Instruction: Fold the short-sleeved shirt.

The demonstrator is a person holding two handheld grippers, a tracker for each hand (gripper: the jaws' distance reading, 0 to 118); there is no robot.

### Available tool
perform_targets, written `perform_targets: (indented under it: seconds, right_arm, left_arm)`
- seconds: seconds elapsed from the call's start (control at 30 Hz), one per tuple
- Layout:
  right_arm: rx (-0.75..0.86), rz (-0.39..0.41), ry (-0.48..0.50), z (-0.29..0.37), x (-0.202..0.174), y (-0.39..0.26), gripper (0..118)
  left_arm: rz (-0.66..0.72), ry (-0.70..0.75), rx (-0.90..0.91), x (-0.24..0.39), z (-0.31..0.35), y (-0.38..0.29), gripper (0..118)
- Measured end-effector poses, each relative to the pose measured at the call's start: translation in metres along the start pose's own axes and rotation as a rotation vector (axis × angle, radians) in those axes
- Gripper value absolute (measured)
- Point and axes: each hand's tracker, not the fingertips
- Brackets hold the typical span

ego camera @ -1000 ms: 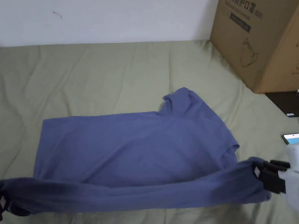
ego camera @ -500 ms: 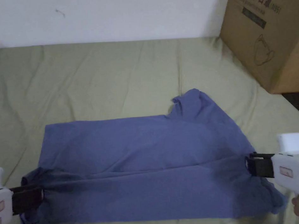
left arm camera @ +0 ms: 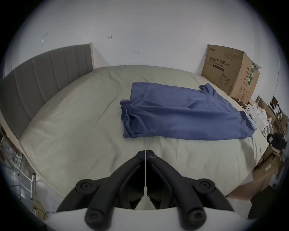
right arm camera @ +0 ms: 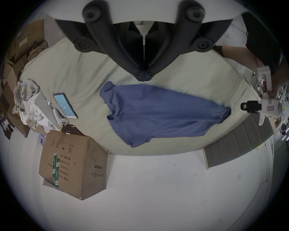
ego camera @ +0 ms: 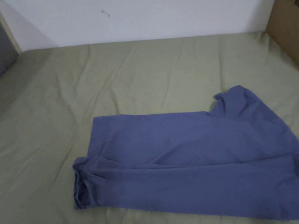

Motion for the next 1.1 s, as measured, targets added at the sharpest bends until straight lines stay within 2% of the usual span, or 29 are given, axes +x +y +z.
perform_targets:
  seconds: [0.1, 0.13, 0.17, 0.2, 0.23, 0.33, 0.4, 0.43, 0.5, 0.53, 0.63, 0.73, 0.77, 0.8, 0.83, 0.87, 0.9, 0.93, 1.0, 1.03, 1.07, 1.1]
  right_arm:
    - [-0.016, 0.022, 0.024, 0.000, -0.004, 0.005, 0]
    - [-0.013, 0.022, 0.030, 0.001, -0.007, 0.007, 0]
    - [-0.011, 0.023, 0.040, 0.001, -0.009, 0.009, 0]
    - [-0.010, 0.023, 0.046, 0.000, -0.009, 0.011, 0]
    - [-0.011, 0.024, 0.046, -0.001, -0.013, 0.013, 0]
    - [-0.008, 0.027, 0.064, -0.001, -0.017, 0.016, 0]
    - [-0.006, 0.028, 0.069, -0.001, -0.018, 0.019, 0]
    - [-0.007, 0.027, 0.069, -0.001, -0.018, 0.021, 0]
    - [-0.003, 0.022, 0.062, -0.003, -0.014, 0.019, 0]
    - [-0.008, 0.019, 0.061, -0.006, -0.012, 0.020, 0]
    - [-0.026, 0.016, 0.047, -0.025, 0.002, 0.018, 0]
    - [-0.076, 0.027, -0.068, -0.055, 0.029, 0.022, 0]
    - [-0.089, 0.037, -0.044, -0.066, 0.040, 0.025, 0]
    - [-0.081, 0.038, -0.055, -0.077, 0.050, 0.026, 6]
    - [-0.096, 0.012, -0.072, -0.087, 0.058, 0.030, 41]
    - [-0.167, -0.027, -0.094, -0.104, 0.070, 0.033, 83]
    - [-0.156, -0.058, -0.114, -0.115, 0.078, 0.034, 110]
    - [-0.138, -0.099, -0.103, -0.123, 0.084, 0.035, 112]
    - [-0.183, -0.108, -0.088, -0.140, 0.089, 0.042, 111]
    - [-0.214, -0.110, -0.067, -0.146, 0.091, 0.041, 103]
    - [-0.221, -0.127, -0.067, -0.149, 0.093, 0.041, 79]
    - [-0.234, -0.161, -0.036, -0.150, 0.094, 0.041, 22]
  left_arm:
    - [-0.016, 0.036, 0.044, -0.013, -0.025, 0.021, 2]
    - [-0.018, 0.034, 0.035, -0.017, -0.034, 0.030, 13]
    - [-0.022, 0.029, 0.032, -0.021, -0.049, 0.040, 39]
    - [-0.020, 0.019, 0.018, -0.026, -0.065, 0.046, 69]
    - [-0.011, 0.008, -0.029, -0.030, -0.078, 0.049, 87]
    - [-0.068, 0.064, -0.112, -0.031, -0.108, 0.056, 80]
    - [-0.081, 0.018, -0.185, -0.029, -0.119, 0.052, 58]
    - [-0.078, 0.037, -0.146, -0.026, -0.115, 0.052, 53]
    - [-0.120, 0.012, -0.100, -0.021, -0.107, 0.054, 14]
    - [-0.123, 0.013, -0.091, -0.019, -0.105, 0.053, 11]
    - [-0.136, -0.012, -0.101, -0.017, -0.097, 0.052, 10]
    - [-0.068, -0.029, -0.079, -0.025, -0.089, 0.054, 10]
    - [-0.043, -0.037, -0.071, -0.028, -0.087, 0.055, 10]
    - [-0.032, -0.045, -0.075, -0.029, -0.085, 0.057, 10]
    - [-0.031, -0.045, -0.072, -0.026, -0.078, 0.060, 10]
    - [-0.029, -0.050, -0.072, -0.024, -0.078, 0.061, 10]
    - [-0.045, -0.044, -0.075, -0.021, -0.078, 0.062, 10]
    - [-0.062, -0.037, -0.076, -0.018, -0.079, 0.062, 10]
    - [-0.073, -0.034, -0.083, -0.015, -0.081, 0.062, 10]
    - [-0.072, -0.032, -0.086, -0.014, -0.081, 0.062, 10]
    - [-0.070, -0.032, -0.088, -0.013, -0.080, 0.061, 10]
    - [-0.068, -0.036, -0.092, -0.014, -0.079, 0.064, 10]
